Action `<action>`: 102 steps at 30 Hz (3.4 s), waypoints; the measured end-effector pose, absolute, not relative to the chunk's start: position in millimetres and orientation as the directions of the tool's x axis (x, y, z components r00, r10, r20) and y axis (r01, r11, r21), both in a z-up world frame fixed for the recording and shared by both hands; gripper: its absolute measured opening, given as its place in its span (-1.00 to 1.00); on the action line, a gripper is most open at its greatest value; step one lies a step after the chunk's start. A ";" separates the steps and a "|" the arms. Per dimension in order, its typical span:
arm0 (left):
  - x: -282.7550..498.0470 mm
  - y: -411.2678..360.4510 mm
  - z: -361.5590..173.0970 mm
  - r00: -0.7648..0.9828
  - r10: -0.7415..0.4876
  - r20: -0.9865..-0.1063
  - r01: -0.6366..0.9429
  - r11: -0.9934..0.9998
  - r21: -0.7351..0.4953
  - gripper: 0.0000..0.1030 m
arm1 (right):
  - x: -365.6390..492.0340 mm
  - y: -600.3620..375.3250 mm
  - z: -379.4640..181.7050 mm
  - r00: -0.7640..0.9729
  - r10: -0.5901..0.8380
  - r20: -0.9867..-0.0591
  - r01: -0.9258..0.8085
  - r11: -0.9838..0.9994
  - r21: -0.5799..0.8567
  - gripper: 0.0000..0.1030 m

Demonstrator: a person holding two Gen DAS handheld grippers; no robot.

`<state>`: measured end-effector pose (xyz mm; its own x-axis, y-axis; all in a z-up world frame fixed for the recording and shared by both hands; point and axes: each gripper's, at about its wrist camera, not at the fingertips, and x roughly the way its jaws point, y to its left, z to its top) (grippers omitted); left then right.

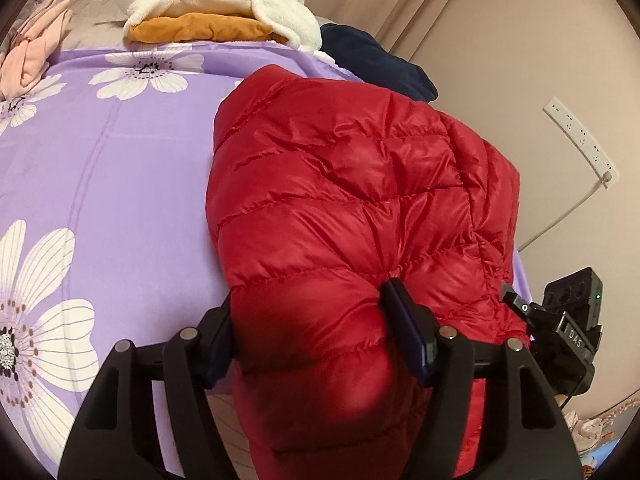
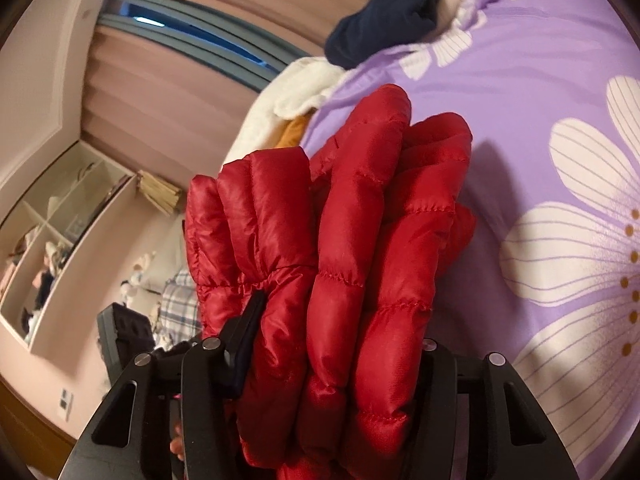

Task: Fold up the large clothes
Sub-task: 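Lift the folded jacket with both tools, gathering it together, then hold the red jacket bundle closed in both tools and carry it forward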

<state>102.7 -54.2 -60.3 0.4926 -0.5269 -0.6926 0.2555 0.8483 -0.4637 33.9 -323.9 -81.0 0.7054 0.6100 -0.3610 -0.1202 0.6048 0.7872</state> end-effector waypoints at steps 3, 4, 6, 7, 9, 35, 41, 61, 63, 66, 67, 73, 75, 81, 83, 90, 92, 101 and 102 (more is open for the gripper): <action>100.5 -51.4 -58.2 0.500 -0.526 -0.688 0.253 0.848 -0.465 0.28 | 35.8 -318.1 -76.2 0.706 0.612 -0.357 -0.143 0.617 0.774 0.02; 99.2 -50.3 -57.1 0.504 -0.526 -0.685 0.254 0.848 -0.465 0.28 | 36.0 -319.6 -76.1 0.705 0.614 -0.356 -0.147 0.618 0.773 0.02; 95.3 -49.3 -54.6 0.511 -0.524 -0.681 0.254 0.849 -0.463 0.27 | 37.1 -318.0 -73.6 0.703 0.619 -0.350 -0.165 0.620 0.767 0.01; 93.7 -48.1 -53.2 0.513 -0.526 -0.678 0.255 0.848 -0.464 0.27 | 37.2 -318.5 -73.0 0.702 0.621 -0.347 -0.171 0.621 0.765 0.00; 90.7 -47.5 -50.8 0.517 -0.527 -0.675 0.256 0.847 -0.465 0.27 | 38.3 -318.2 -70.3 0.702 0.626 -0.341 -0.184 0.621 0.762 0.00; 75.0 5.7 -30.0 0.598 -0.487 -0.637 0.182 0.856 -0.484 0.27 | 84.0 -288.0 -51.2 0.637 0.704 -0.313 -0.305 0.603 0.737 0.00; 78.6 21.1 -26.7 0.614 -0.475 -0.630 0.162 0.857 -0.489 0.27 | 94.7 -278.4 -48.2 0.619 0.720 -0.314 -0.331 0.602 0.727 0.00; 89.5 50.2 -29.4 0.642 -0.449 -0.622 0.108 0.856 -0.506 0.27 | 115.2 -255.1 -47.7 0.573 0.749 -0.333 -0.370 0.599 0.710 0.00; 92.5 53.2 -30.4 0.642 -0.446 -0.624 0.103 0.856 -0.506 0.27 | 117.0 -254.4 -47.9 0.569 0.751 -0.335 -0.371 0.598 0.711 0.00; 96.8 57.1 -32.1 0.642 -0.441 -0.627 0.095 0.858 -0.505 0.27 | 120.1 -252.9 -48.8 0.563 0.755 -0.338 -0.370 0.595 0.713 0.00; 98.5 58.4 -32.8 0.642 -0.439 -0.628 0.093 0.858 -0.505 0.27 | 121.5 -253.0 -49.3 0.560 0.756 -0.338 -0.371 0.594 0.714 0.00; 108.4 65.0 -38.7 0.640 -0.432 -0.636 0.079 0.860 -0.504 0.27 | 126.9 -247.1 -49.9 0.550 0.762 -0.342 -0.373 0.591 0.715 0.00; 112.7 67.1 -41.0 0.639 -0.426 -0.641 0.073 0.863 -0.501 0.27 | 129.7 -244.1 -51.3 0.545 0.765 -0.343 -0.373 0.588 0.718 0.00; 125.9 72.3 -50.5 0.632 -0.416 -0.654 0.053 0.865 -0.499 0.27 | 136.7 -233.9 -56.3 0.533 0.769 -0.353 -0.363 0.585 0.725 0.00; 130.3 73.2 -53.8 0.630 -0.414 -0.657 0.049 0.865 -0.499 0.27 | 138.8 -231.8 -57.9 0.530 0.769 -0.356 -0.360 0.585 0.727 0.00; 141.9 73.6 -59.1 0.629 -0.402 -0.666 0.038 0.871 -0.490 0.27 | 143.6 -227.8 -61.7 0.535 0.767 -0.354 -0.342 0.579 0.740 0.00; 146.0 74.0 -61.2 0.628 -0.402 -0.667 0.039 0.872 -0.488 0.27 | 143.9 -227.0 -62.8 0.539 0.765 -0.351 -0.336 0.578 0.743 0.00; 155.6 74.2 -71.1 0.616 -0.394 -0.683 0.037 0.880 -0.474 0.27 | 137.9 -221.7 -67.8 0.545 0.752 -0.371 -0.300 0.588 0.751 0.00; 156.0 74.2 -72.3 0.613 -0.392 -0.686 0.034 0.881 -0.473 0.27 | 136.8 -221.6 -68.4 0.543 0.749 -0.378 -0.294 0.592 0.750 0.00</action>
<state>156.0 74.2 -72.3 0.6131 -0.3919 -0.6860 0.0339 0.8805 -0.4728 136.8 -221.6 -68.4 0.5434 0.7493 -0.3784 -0.2938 0.5921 0.7504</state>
